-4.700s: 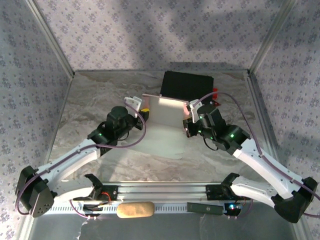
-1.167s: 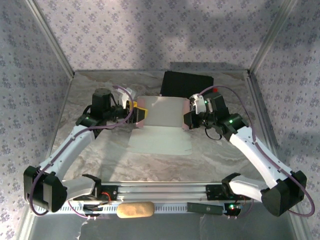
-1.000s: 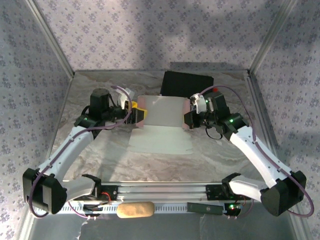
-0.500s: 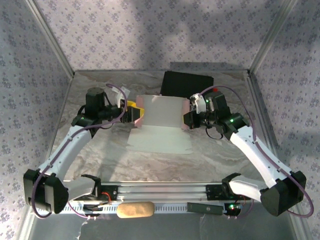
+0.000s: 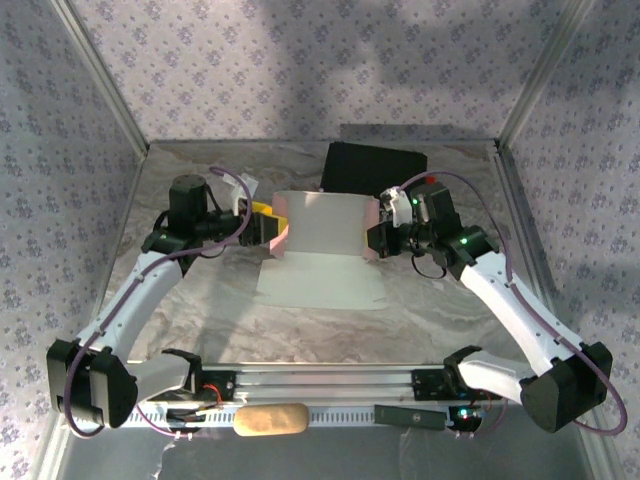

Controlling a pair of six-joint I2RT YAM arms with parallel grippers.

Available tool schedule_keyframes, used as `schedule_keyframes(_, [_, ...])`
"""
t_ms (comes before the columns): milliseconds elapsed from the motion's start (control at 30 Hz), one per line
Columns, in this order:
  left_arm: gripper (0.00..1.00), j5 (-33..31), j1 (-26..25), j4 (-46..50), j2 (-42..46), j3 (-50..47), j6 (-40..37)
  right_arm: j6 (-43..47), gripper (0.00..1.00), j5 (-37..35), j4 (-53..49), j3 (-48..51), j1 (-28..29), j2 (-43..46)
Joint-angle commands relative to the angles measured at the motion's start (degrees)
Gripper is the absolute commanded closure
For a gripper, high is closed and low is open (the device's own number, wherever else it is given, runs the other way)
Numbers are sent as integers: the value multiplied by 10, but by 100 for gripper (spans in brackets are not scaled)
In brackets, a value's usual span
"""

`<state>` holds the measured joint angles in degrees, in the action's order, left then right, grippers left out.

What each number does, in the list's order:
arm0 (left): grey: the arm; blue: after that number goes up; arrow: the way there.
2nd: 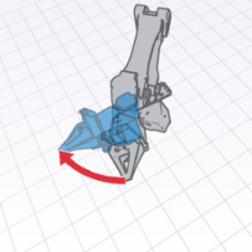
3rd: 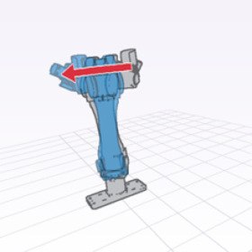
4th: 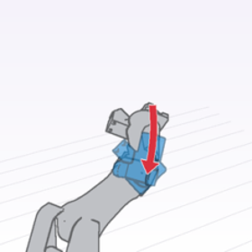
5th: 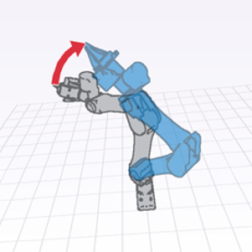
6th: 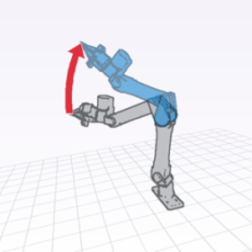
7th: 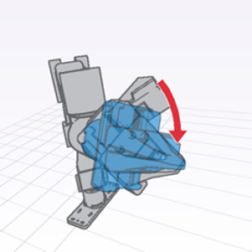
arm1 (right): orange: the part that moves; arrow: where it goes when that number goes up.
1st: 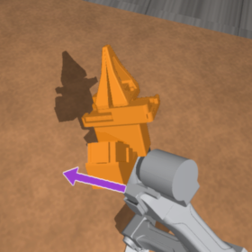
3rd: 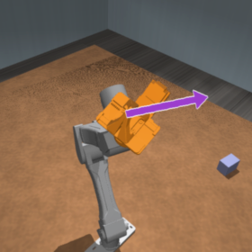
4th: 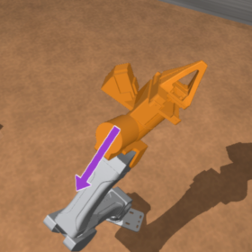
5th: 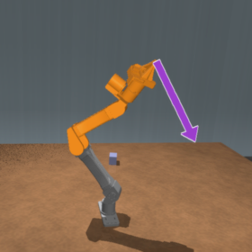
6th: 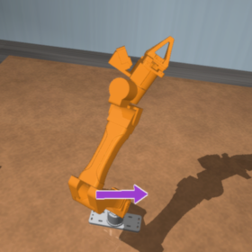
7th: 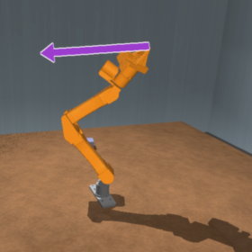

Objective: Fold the paper box

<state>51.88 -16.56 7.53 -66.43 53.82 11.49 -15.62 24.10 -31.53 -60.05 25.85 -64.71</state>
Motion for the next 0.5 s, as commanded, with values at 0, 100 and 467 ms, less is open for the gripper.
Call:
schedule_keyframes(0, [42,3,-8,10,-7,9,-19,-1,100,15,-5,-18,-1,5])
schedule_keyframes(100, [48,-19,-13,14,-6,8,-26,-1,100,16,-5,-20,1,9])
schedule_keyframes(467, [66,-167,-61,9,5,5,-34,-6,100,-20,-11,-24,25,12])
